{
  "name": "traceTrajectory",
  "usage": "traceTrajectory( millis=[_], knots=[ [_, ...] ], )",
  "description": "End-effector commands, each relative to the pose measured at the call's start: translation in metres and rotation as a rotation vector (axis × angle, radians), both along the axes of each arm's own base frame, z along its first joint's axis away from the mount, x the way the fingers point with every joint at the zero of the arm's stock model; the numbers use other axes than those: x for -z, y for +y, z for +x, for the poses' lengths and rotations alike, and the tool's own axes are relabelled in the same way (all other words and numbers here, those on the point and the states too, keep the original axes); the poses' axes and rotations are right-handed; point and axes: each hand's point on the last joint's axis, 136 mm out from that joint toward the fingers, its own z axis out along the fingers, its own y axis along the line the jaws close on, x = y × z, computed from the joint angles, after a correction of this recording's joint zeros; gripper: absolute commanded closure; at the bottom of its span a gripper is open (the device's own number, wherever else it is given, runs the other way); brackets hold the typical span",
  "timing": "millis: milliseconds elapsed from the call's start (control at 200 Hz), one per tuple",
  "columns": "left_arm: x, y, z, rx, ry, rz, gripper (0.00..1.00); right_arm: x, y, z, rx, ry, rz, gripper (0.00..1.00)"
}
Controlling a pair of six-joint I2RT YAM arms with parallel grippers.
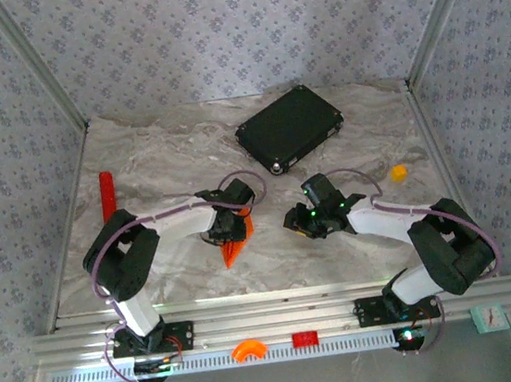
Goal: Fold a paper plane with a square sheet of paper (pick it up from the middle)
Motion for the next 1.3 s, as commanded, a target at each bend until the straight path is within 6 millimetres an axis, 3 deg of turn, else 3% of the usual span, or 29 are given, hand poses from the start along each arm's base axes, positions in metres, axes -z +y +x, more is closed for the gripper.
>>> traceTrajectory(
  millis=[0,265,370,480,555,665,745,810,915,1009,1154,1194,1254,1294],
  knots=[
    [0.028,0.026,-0.024,-0.042,0.07,0.135,0.64,-0.005,-0.003,0.001,-0.015,-0.011,-0.019,0.63],
    [0.023,0.016,-0.025,-0.096,0.04,0.107,0.6,-0.011,-0.009,0.001,-0.032,-0.019,-0.008,0.63],
    [0.006,0.007,-0.02,-0.109,0.006,0.067,0.58,-0.019,-0.012,0.002,-0.048,-0.046,-0.008,0.62],
    [-0.027,-0.004,-0.011,-0.111,-0.06,0.008,0.55,-0.039,-0.027,0.007,-0.049,-0.11,-0.063,0.58],
    [-0.049,-0.008,-0.005,-0.123,-0.114,-0.035,0.49,-0.055,-0.056,0.015,-0.002,-0.172,-0.183,0.51],
    [-0.069,0.003,-0.006,-0.133,-0.157,-0.035,0.45,-0.08,-0.112,0.027,0.123,-0.259,-0.369,0.38],
    [-0.085,0.012,-0.005,-0.131,-0.2,-0.037,0.39,-0.096,-0.15,0.036,0.211,-0.313,-0.471,0.18],
    [-0.1,0.021,-0.003,-0.129,-0.247,-0.04,0.34,-0.104,-0.184,0.042,0.283,-0.348,-0.588,0.16],
    [-0.119,0.058,0.017,-0.147,-0.374,-0.004,0.23,-0.11,-0.228,0.061,0.318,-0.471,-0.803,0.14],
    [-0.129,0.114,0.048,-0.22,-0.509,0.047,0.16,-0.102,-0.239,0.087,0.259,-0.624,-0.933,0.12],
    [-0.139,0.206,0.091,-0.34,-0.672,0.181,0.12,-0.073,-0.235,0.12,0.176,-0.77,-0.993,0.08],
    [-0.137,0.228,0.098,-0.373,-0.682,0.224,0.12,-0.076,-0.231,0.13,0.152,-0.852,-1.015,0.08],
    [-0.126,0.25,0.106,-0.435,-0.686,0.197,0.13,-0.072,-0.209,0.134,0.048,-0.972,-0.985,0.07],
    [-0.121,0.258,0.11,-0.448,-0.707,0.177,0.14,-0.066,-0.204,0.136,0.015,-1.004,-0.992,0.06]
  ],
)
